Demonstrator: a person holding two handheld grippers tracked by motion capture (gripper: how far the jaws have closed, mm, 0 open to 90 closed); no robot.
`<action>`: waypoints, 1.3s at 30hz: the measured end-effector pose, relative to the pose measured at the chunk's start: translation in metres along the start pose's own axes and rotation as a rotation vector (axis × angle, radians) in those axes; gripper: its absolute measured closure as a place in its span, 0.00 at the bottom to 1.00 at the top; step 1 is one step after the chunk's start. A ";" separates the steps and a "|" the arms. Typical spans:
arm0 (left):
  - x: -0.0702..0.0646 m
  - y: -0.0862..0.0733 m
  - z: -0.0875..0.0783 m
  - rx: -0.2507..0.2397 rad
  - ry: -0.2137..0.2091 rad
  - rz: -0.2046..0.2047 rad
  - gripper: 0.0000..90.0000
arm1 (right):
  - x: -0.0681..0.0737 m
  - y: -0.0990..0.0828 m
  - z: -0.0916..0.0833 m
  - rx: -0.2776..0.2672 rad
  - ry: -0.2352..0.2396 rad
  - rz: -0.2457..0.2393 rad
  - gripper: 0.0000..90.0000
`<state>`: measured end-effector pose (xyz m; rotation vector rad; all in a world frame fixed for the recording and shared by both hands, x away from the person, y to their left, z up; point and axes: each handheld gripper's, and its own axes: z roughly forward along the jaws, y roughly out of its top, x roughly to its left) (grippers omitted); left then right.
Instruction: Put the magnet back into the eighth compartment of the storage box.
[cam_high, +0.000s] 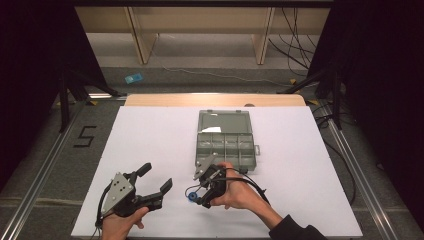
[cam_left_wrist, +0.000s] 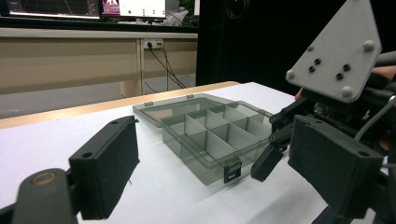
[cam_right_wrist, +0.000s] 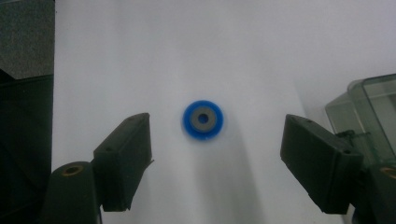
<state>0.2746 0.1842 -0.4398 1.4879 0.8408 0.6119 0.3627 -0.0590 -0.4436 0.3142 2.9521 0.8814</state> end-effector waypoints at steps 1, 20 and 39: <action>0.000 0.000 0.000 0.000 0.001 0.000 0.17 | 0.000 0.000 0.000 0.000 0.000 0.000 0.29; 0.002 0.001 -0.002 -0.005 0.017 -0.004 0.17 | -0.001 0.010 0.023 0.092 0.014 -0.070 0.45; 0.003 0.001 -0.003 -0.008 0.016 0.000 0.17 | -0.001 0.017 0.039 0.166 0.036 -0.065 0.62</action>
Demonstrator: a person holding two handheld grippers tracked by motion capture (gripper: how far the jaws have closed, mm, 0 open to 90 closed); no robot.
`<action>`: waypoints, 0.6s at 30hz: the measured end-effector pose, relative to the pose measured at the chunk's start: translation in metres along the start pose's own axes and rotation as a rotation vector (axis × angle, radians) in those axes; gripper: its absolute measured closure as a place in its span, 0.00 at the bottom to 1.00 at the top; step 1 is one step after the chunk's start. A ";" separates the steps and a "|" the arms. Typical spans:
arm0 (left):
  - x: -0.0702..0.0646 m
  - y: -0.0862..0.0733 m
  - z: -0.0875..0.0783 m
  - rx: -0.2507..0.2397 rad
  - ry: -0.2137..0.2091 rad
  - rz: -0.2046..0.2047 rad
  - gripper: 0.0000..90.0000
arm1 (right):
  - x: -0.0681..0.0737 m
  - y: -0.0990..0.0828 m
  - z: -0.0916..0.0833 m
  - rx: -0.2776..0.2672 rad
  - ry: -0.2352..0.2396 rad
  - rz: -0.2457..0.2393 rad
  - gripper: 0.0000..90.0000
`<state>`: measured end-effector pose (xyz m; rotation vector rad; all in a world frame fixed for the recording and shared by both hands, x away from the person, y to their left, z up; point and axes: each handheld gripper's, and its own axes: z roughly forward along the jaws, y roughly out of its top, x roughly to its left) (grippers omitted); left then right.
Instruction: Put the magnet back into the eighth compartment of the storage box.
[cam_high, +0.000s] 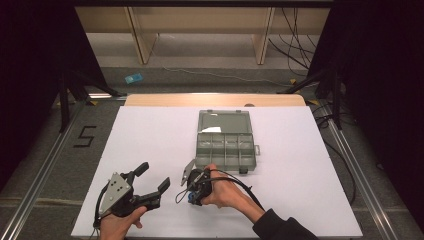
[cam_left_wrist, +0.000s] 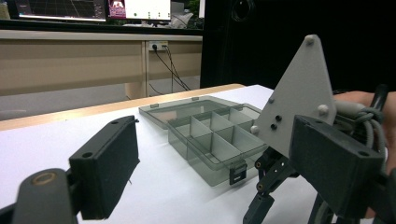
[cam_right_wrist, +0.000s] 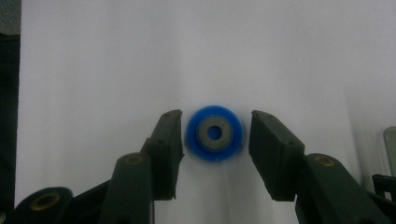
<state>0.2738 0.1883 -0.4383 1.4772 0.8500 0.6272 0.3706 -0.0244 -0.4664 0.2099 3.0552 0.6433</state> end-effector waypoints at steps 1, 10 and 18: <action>0.000 0.000 0.000 0.000 0.000 0.000 0.17 | 0.000 0.000 0.000 0.000 0.000 0.000 0.62; 0.000 0.000 0.000 -0.006 0.002 -0.008 0.17 | -0.001 0.001 0.000 0.017 -0.013 -0.001 0.70; -0.001 0.000 0.000 -0.006 -0.002 -0.005 0.17 | -0.006 -0.004 -0.015 -0.027 -0.036 0.007 0.70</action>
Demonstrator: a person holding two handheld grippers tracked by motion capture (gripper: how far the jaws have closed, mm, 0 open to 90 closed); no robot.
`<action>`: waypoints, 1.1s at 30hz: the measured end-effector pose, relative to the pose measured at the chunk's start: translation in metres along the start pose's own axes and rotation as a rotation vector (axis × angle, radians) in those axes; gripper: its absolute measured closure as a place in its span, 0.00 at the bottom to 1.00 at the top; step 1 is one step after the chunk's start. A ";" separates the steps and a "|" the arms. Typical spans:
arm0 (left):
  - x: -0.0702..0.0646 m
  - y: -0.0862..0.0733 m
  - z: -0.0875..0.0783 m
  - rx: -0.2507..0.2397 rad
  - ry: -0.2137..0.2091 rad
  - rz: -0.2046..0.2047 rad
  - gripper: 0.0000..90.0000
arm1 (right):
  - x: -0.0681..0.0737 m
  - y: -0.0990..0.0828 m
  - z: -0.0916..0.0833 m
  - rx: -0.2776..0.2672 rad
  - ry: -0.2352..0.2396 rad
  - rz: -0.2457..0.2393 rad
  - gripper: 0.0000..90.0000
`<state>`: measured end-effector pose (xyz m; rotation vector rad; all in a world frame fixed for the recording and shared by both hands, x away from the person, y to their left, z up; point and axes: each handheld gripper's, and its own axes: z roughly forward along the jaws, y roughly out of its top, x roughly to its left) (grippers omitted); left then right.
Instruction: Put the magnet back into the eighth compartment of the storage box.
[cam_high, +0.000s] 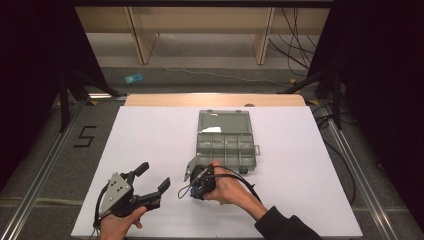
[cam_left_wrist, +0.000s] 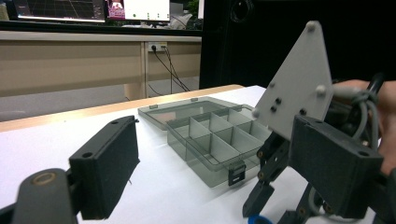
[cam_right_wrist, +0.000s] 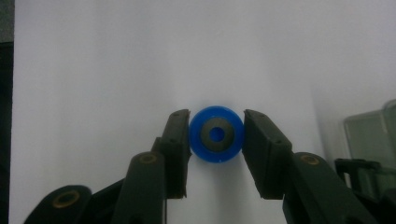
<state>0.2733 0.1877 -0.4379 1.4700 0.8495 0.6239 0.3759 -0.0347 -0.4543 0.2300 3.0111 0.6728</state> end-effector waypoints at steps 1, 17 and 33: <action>0.000 0.000 0.000 0.000 0.000 0.002 0.17 | -0.001 -0.001 -0.002 -0.010 0.000 0.002 0.70; -0.001 0.000 0.000 0.000 -0.004 0.013 0.17 | -0.014 -0.020 -0.037 -0.087 -0.044 0.050 0.70; -0.002 0.000 0.001 0.005 -0.009 0.024 0.17 | -0.023 -0.051 -0.076 -0.156 -0.127 0.099 0.70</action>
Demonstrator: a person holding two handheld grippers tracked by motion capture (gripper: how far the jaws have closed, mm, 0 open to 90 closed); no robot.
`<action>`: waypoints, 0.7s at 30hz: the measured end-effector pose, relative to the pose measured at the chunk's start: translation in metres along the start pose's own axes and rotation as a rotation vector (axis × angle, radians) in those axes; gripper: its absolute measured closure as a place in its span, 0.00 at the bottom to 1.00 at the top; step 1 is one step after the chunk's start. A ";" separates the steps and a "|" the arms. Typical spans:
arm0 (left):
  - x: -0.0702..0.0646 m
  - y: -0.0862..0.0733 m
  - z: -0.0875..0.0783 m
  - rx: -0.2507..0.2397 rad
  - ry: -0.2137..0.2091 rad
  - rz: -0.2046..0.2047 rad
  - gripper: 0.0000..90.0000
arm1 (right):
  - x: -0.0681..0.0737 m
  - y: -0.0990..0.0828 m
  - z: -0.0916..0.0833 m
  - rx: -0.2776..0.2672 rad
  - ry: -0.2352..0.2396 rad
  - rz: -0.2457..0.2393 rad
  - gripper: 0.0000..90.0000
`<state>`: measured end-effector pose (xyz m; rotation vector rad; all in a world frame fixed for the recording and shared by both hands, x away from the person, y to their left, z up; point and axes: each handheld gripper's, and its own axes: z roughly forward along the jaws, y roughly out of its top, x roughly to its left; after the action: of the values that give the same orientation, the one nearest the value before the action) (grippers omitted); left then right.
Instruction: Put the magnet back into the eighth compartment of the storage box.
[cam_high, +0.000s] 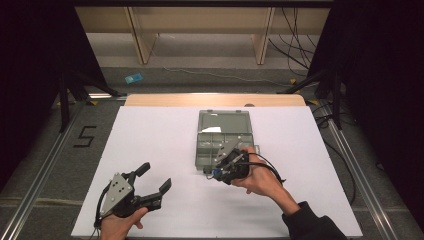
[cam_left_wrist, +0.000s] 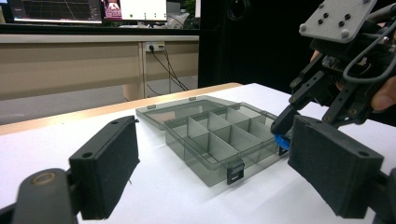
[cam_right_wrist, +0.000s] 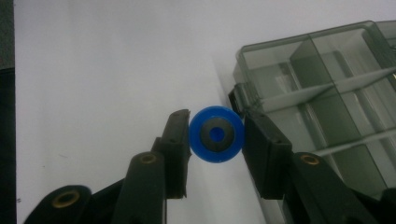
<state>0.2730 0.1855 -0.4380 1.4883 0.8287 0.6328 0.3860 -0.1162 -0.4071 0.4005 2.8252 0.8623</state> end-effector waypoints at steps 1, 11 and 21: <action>0.000 0.000 0.000 0.001 0.000 0.001 0.17 | -0.001 -0.002 -0.002 -0.002 0.002 0.006 0.70; 0.000 0.000 0.000 -0.001 -0.001 -0.002 0.17 | -0.009 -0.013 -0.018 -0.028 -0.020 0.041 0.70; 0.000 0.000 0.000 0.001 -0.001 0.000 0.17 | -0.019 -0.021 -0.033 -0.054 -0.059 0.062 0.70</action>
<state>0.2728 0.1855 -0.4379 1.4891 0.8282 0.6315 0.3920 -0.1561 -0.3907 0.4994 2.7423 0.9209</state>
